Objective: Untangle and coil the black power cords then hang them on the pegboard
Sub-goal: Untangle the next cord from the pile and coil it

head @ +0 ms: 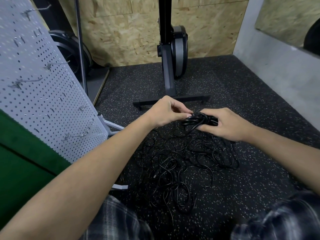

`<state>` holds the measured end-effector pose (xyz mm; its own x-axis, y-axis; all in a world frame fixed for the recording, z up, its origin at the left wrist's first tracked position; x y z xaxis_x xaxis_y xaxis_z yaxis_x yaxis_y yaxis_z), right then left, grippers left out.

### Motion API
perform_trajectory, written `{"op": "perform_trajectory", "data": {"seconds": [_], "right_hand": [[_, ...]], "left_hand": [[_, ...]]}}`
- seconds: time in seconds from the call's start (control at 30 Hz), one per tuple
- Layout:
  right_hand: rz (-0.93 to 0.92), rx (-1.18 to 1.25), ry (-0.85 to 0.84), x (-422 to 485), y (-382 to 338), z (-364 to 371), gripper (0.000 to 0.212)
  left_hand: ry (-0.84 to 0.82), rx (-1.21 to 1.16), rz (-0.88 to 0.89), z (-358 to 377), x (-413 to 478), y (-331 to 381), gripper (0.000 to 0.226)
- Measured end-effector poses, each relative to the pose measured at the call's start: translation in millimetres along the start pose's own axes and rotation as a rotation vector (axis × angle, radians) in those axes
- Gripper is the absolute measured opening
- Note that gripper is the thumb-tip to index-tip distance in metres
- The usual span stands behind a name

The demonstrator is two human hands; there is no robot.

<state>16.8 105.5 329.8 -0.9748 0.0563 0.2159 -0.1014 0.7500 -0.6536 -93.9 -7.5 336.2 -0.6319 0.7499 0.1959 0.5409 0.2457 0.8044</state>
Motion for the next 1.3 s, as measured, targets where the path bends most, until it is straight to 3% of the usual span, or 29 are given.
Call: {"op": "perform_trajectory", "data": {"seconds": [0.1,0.27,0.43,0.57,0.7,0.93,1.13,1.3], "right_hand": [[0.001,-0.021,-0.016,-2,-1,3,0.018],[0.037,-0.077,-0.049,-1,1,6,0.050],[0.182,0.005,-0.105,-3,18,10,0.035],[0.254,0.043,-0.076,-3,27,8,0.022],[0.291,0.098,-0.087,-4,29,12,0.015],[0.381,0.244,-0.174,-7,33,28,0.012],[0.404,0.385,-0.116,-1,31,23,0.017],[0.424,0.395,-0.073,-1,33,19,0.020]], "left_hand": [[0.011,0.052,0.034,3,-1,6,0.011],[0.031,0.022,0.043,8,-4,4,0.009],[-0.091,-0.124,-0.169,22,-14,-7,0.037],[-0.103,0.156,-0.038,35,-16,0,0.045],[0.015,0.137,0.008,30,-10,-1,0.025],[0.029,0.087,-0.034,24,-6,-10,0.013],[0.158,-0.033,-0.063,15,-5,-16,0.019],[0.190,0.045,-0.143,17,-5,-21,0.016]]}}
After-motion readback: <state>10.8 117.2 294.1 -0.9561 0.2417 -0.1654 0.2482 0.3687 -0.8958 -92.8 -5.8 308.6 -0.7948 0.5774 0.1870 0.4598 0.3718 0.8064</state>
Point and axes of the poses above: each hand's wrist, its own x-axis towards the middle knuckle, its own z-axis out of the palm, y = z × x, the point moved 10 cm from there along x, towards the middle knuckle, and after that the axes turned 9 degrees about y, right-handed, at the moved point
